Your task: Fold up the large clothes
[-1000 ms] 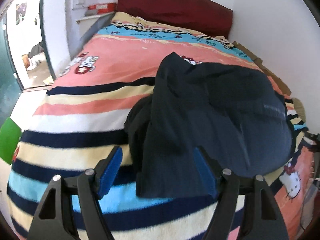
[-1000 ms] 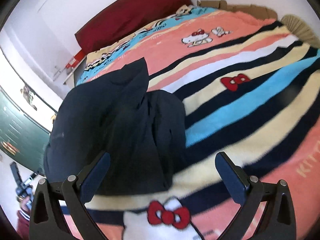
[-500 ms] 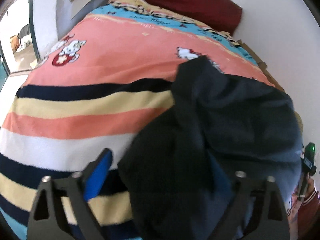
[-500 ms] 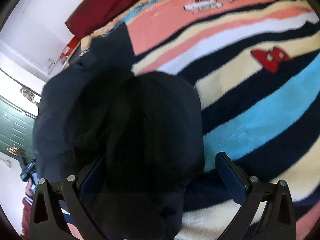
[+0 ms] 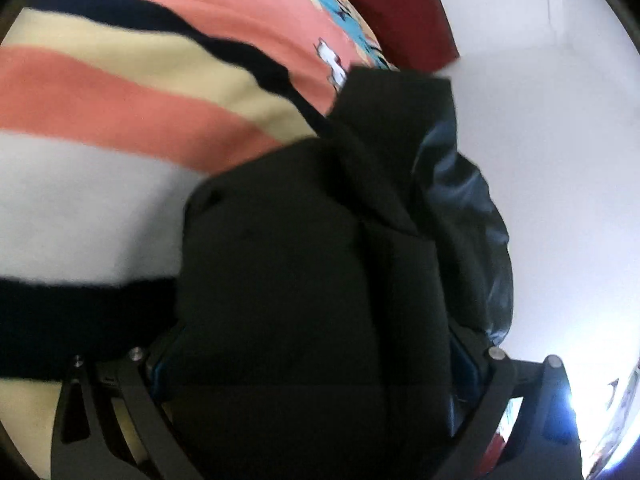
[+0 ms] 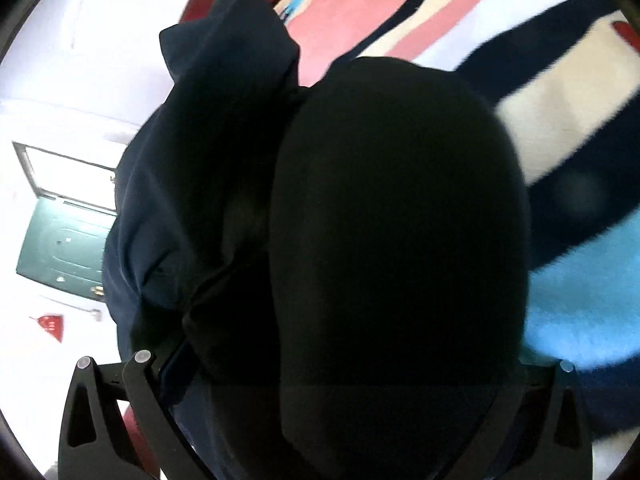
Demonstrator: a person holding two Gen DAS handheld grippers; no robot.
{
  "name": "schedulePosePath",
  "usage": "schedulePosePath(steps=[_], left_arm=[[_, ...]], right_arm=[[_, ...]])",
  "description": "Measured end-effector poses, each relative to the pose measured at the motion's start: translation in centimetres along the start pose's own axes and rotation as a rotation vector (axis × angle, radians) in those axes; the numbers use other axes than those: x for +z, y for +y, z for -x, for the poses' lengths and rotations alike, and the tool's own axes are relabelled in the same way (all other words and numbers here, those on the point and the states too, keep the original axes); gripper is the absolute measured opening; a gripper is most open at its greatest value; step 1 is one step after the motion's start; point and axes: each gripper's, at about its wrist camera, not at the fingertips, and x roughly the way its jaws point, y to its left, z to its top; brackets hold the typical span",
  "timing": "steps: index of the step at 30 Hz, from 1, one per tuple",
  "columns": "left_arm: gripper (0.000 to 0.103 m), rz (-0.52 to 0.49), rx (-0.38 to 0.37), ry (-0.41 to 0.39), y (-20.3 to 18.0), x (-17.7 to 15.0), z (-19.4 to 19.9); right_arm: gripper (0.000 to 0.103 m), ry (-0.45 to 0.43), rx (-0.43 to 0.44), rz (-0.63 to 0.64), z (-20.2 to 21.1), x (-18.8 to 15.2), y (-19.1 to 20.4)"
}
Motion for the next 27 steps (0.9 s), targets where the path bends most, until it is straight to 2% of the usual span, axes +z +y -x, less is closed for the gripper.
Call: schedulePosePath(steps=[4, 8, 12, 17, 19, 21, 23, 24, 26, 27], left_arm=[[0.103, -0.038, 0.071, 0.027, -0.3, 0.1, -1.6], [0.103, -0.01, 0.093, 0.002, 0.1, 0.3, -1.9], [0.103, -0.043, 0.139, -0.017, -1.0, -0.7, -2.3], [0.103, -0.04, 0.109, -0.059, -2.3, -1.9, -2.7], [0.102, -0.031, 0.029, -0.047, -3.2, -2.9, -3.4], [0.101, -0.061, -0.05, -0.031, -4.9, -4.3, -4.3], [0.096, -0.073, -0.13, -0.03, -6.5, -5.5, -4.9], [0.091, -0.07, -0.172, -0.033, -7.3, -6.0, -5.0], [0.084, -0.062, -0.253, -0.051, -8.5, -6.8, -4.7], [0.079, -0.061, -0.317, -0.069, -9.6, -7.3, -3.9]], right_arm=[[0.102, 0.025, -0.032, 0.009, -1.2, 0.0, -0.3], [0.103, 0.022, -0.07, -0.003, -2.0, -0.1, 0.0], [0.102, 0.02, -0.113, -0.008, -2.3, -0.4, 0.5], [0.102, 0.002, -0.122, -0.024, -2.4, -1.0, 1.1], [0.089, -0.004, -0.068, -0.028, -2.1, -1.4, 1.2], [0.063, -0.015, -0.006, -0.047, -1.6, -1.7, 1.2], [0.049, -0.03, 0.033, -0.029, -1.0, -2.1, 2.0], [0.042, -0.033, 0.059, -0.018, -0.7, -2.3, 2.5], [0.036, -0.043, 0.09, 0.027, 0.0, -2.7, 4.2], [0.033, -0.048, 0.105, 0.044, 0.6, -2.9, 5.1]])
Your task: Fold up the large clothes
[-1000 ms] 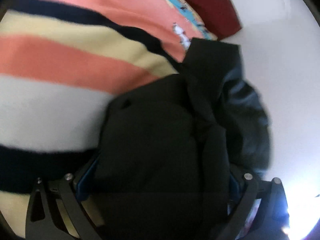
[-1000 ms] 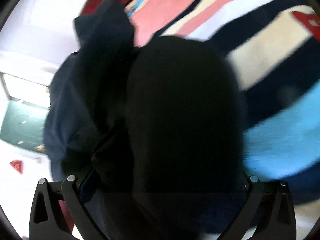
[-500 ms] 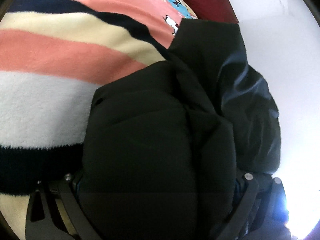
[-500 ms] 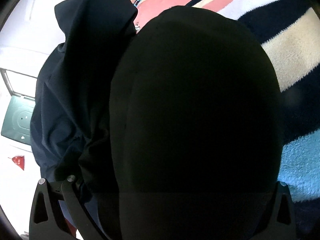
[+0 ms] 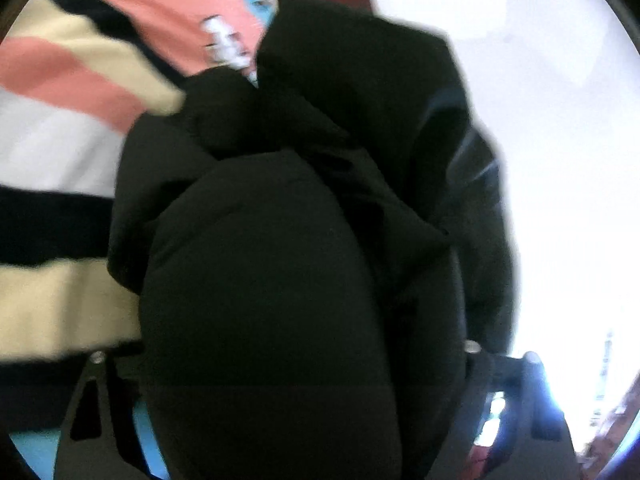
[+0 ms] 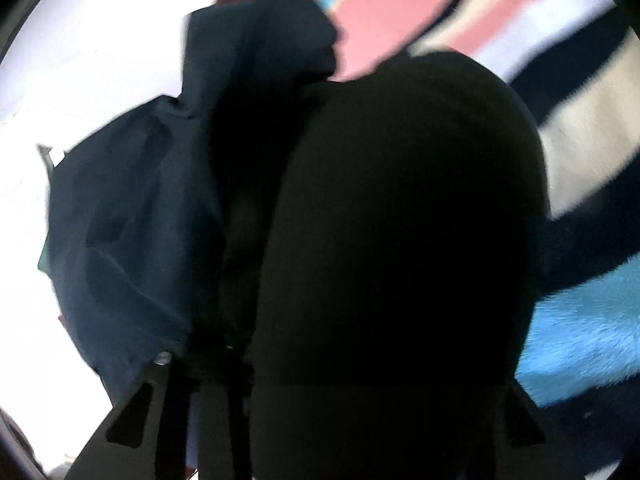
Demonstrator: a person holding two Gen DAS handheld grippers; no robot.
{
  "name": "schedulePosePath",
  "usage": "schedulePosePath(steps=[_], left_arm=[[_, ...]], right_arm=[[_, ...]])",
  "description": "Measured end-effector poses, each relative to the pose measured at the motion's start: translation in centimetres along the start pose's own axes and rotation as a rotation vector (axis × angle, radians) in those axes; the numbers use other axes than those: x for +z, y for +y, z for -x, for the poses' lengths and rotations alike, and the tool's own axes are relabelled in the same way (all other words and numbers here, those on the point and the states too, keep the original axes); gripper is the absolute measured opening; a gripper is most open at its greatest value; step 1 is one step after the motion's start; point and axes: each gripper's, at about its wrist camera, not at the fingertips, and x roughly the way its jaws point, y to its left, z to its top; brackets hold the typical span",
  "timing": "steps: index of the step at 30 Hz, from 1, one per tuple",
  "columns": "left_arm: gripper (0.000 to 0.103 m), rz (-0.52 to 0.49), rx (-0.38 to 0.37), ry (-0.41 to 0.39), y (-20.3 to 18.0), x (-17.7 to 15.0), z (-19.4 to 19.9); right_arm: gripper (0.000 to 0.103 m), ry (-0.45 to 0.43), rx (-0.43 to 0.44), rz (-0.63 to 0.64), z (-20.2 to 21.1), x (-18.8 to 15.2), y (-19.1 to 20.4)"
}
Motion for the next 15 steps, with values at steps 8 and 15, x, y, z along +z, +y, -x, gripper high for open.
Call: schedulePosePath(steps=[8, 15], left_arm=[[0.071, -0.037, -0.154, -0.007, -8.4, -4.9, 4.3], [0.071, 0.036, 0.053, -0.038, -5.7, -6.7, 7.0]], right_arm=[[0.031, -0.032, 0.102, 0.077, 6.4, -5.6, 9.2], [0.031, -0.015, 0.066, -0.072, 7.9, -10.6, 7.2]])
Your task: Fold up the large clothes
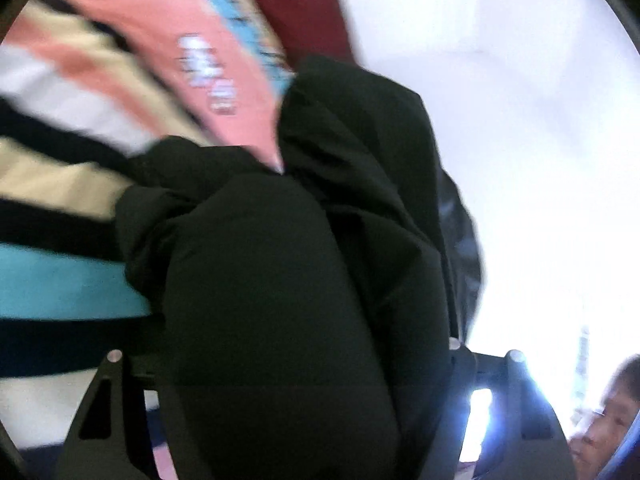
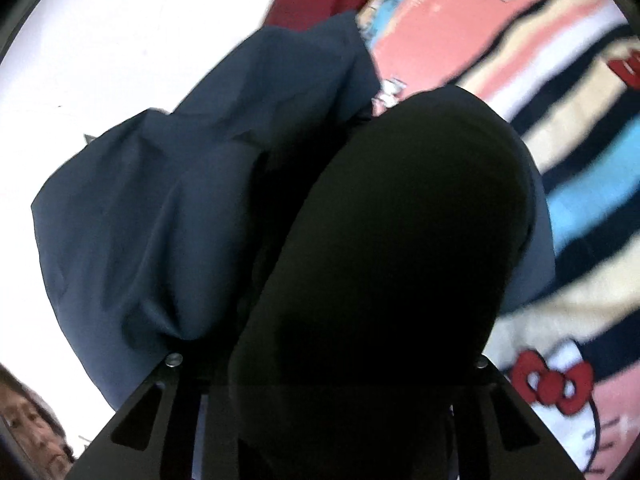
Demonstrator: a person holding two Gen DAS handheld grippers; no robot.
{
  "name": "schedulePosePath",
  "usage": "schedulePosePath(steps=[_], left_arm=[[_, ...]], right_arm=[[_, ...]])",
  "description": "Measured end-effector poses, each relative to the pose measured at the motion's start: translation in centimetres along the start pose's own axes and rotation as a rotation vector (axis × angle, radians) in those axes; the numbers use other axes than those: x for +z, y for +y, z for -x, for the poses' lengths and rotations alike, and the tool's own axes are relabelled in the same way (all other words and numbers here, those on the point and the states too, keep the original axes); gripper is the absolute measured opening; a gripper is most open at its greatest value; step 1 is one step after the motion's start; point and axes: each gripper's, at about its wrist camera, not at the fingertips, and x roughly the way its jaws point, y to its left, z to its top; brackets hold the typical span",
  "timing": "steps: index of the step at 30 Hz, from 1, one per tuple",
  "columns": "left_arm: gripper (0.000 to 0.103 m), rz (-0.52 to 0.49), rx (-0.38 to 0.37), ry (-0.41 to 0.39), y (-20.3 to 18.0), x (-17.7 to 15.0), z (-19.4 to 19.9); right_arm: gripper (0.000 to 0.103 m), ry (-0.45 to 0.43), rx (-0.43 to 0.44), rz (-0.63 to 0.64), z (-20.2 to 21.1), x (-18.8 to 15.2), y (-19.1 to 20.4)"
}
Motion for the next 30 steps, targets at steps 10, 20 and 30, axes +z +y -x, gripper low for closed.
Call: schedulePosePath(steps=[10, 20, 30], left_arm=[[0.073, 0.115, 0.31, -0.053, 7.1, 1.7, 2.3], [0.074, -0.017, 0.378, -0.27, 2.0, 1.8, 11.2], [0.074, -0.458, 0.572, -0.195, -9.6, -4.1, 3.0]], right_arm=[[0.103, -0.217, -0.134, -0.212, 3.0, -2.5, -7.0], [0.103, -0.315, -0.359, 0.087, 12.8, -3.7, -1.4], [0.102, -0.228, -0.509, 0.558, -1.9, -5.9, 10.0]])
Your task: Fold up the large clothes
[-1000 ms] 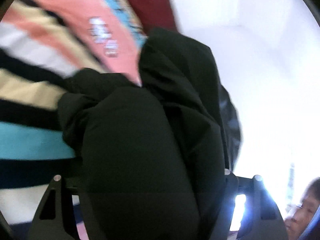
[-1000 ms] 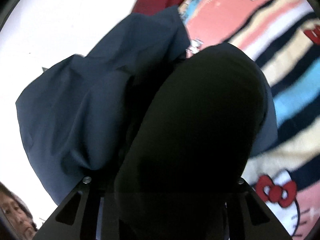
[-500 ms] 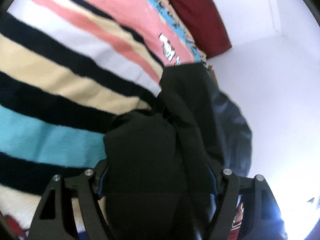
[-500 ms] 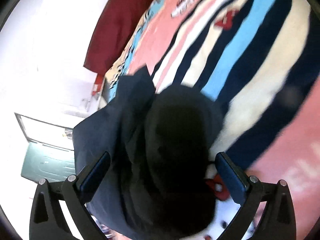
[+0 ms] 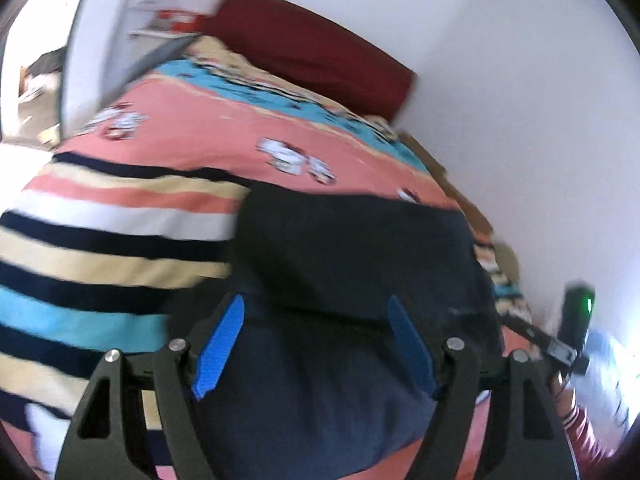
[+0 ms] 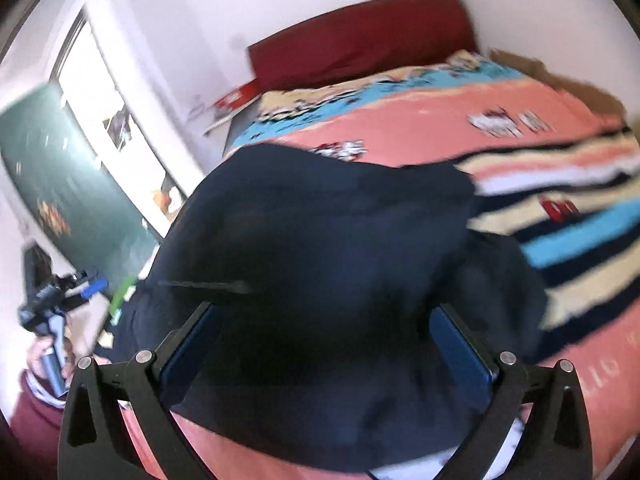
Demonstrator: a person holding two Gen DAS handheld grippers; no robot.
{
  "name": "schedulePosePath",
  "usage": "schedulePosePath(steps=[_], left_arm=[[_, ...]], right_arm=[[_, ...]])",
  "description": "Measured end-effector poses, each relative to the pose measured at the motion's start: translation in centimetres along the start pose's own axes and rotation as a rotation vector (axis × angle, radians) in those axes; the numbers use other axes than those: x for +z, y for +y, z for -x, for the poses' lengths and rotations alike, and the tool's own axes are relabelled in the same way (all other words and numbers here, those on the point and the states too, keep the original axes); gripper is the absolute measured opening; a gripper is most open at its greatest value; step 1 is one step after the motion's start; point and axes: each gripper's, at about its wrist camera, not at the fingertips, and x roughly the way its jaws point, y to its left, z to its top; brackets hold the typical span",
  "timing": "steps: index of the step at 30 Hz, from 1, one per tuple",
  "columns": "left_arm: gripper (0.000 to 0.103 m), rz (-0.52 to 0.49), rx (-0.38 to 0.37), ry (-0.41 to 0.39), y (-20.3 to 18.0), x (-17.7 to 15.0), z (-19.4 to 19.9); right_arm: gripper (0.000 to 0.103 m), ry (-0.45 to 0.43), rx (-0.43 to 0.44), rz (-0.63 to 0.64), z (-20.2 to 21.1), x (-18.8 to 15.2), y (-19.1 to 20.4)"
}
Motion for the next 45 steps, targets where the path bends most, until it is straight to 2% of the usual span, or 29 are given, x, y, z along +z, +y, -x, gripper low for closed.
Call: schedulePosePath(steps=[3, 4, 6, 8, 13, 18, 20, 22, 23, 26, 29, 33, 34, 37, 40, 43, 45], left_arm=[[0.074, -0.069, -0.028, 0.041, -4.5, -0.9, -5.1], [0.074, -0.075, -0.023, 0.058, -5.1, -1.0, -6.8], [0.074, -0.097, 0.036, 0.081, -6.0, -1.1, -10.3], [0.075, -0.094, 0.081, 0.093, -5.7, -0.7, -13.1], [0.075, -0.096, 0.13, 0.119, -4.4, 1.1, -17.0], [0.075, -0.081, 0.135, 0.108, -1.9, 1.1, -17.2], [0.075, -0.068, 0.154, 0.103, -0.7, 0.9, -16.9], [0.075, -0.035, 0.147, 0.104, 0.2, 0.8, -16.4], [0.075, -0.042, 0.153, 0.111, 0.2, 0.7, -16.2], [0.075, -0.092, 0.207, 0.117, -1.1, 0.6, -15.1], [0.075, -0.135, 0.232, 0.071, -2.4, 0.3, -12.9], [0.075, -0.163, 0.247, 0.012, -4.2, -0.2, -10.4], [0.075, -0.174, 0.262, 0.009, -4.5, -0.5, -10.4], [0.075, -0.187, 0.296, 0.031, -4.5, -1.1, -10.5], [0.076, -0.183, 0.311, 0.047, -3.2, -2.3, -11.1], [0.076, -0.192, 0.31, 0.045, -2.7, -2.6, -11.3], [0.076, -0.196, 0.312, 0.05, -2.6, -2.6, -11.5]], right_arm=[[0.102, 0.001, -0.064, 0.095, -2.6, 0.5, 3.1], [0.102, 0.006, -0.082, 0.113, -4.0, 0.7, 3.0], [0.102, 0.02, -0.106, 0.124, -5.6, 0.7, 2.7], [0.102, 0.028, -0.147, 0.094, -6.9, 1.1, 0.7], [0.102, 0.052, -0.163, 0.063, -8.7, 1.5, -4.4], [0.102, 0.025, -0.184, 0.021, -7.8, 0.9, -9.0], [0.101, 0.035, -0.246, -0.01, -7.2, -0.2, -12.0], [0.102, 0.051, -0.176, -0.12, -6.3, -1.7, -15.4], [0.102, 0.048, -0.18, -0.119, -5.7, -2.1, -15.7], [0.101, 0.021, -0.227, -0.118, -3.2, -2.2, -15.3], [0.102, -0.058, -0.255, -0.093, -0.2, -1.6, -13.1], [0.102, -0.082, -0.199, 0.046, 1.0, -1.2, -5.6], [0.102, -0.066, -0.168, 0.093, 0.2, -1.4, -3.1], [0.101, -0.017, -0.144, 0.164, -2.0, -2.7, 0.6], [0.101, 0.02, -0.148, 0.114, -4.1, -3.6, -0.5], [0.102, 0.023, -0.167, 0.046, -4.0, -4.0, -3.9], [0.102, 0.032, -0.206, 0.051, -3.8, -4.1, -4.9]])
